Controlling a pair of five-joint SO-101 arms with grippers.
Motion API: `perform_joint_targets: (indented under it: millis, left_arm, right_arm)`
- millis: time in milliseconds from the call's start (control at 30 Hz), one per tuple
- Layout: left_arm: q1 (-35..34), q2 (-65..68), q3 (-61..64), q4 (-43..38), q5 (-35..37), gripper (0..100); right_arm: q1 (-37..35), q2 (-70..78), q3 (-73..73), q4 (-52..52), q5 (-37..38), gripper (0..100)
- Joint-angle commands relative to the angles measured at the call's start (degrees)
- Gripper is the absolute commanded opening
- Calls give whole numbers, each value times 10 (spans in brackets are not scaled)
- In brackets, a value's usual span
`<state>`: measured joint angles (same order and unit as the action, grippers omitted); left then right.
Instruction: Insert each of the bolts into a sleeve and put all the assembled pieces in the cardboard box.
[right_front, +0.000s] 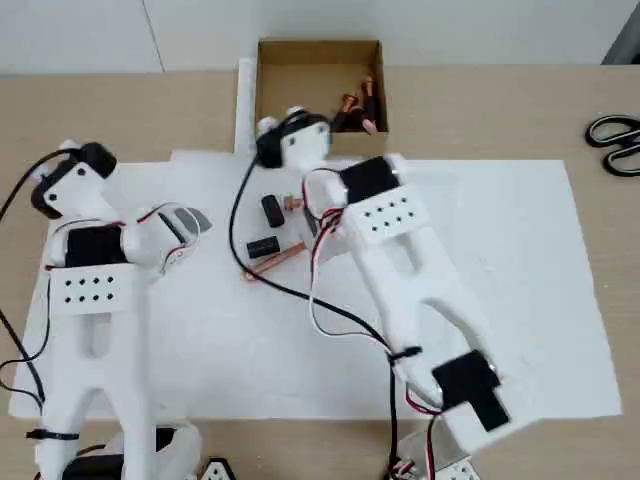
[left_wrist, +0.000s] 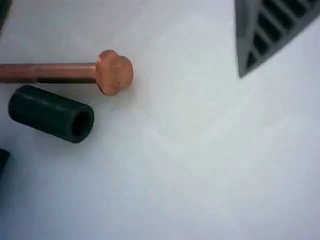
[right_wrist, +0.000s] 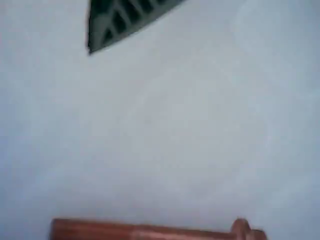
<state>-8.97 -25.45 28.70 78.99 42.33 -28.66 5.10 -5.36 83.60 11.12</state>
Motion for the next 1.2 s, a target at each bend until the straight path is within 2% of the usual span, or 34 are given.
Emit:
perform_joint_targets:
  millis: [0,233,333,500,700,1000,1167]
  left_arm:
    - [8,-4,43,-59,6,299]
    - [125,-5,72,-150,-10,299]
    - [127,-5,72,-172,-27,299]
    - [20,-5,75,-169,19,299]
    - [-120,-4,86,-138,98,299]
    - [-237,-5,111,-136,115,299]
    - [-251,-3,111,-135,115,299]
  right_arm:
    - [-15,25,0,-45,33,299]
    - [17,30,-38,-56,33,299]
    - [24,29,-62,-42,29,299]
    - [-15,36,-71,-83,-24,301]
    - [-91,53,-72,-133,-23,299]
    - [-139,159,-80,-172,-21,299]
    - [-150,185,-113,-168,-21,299]
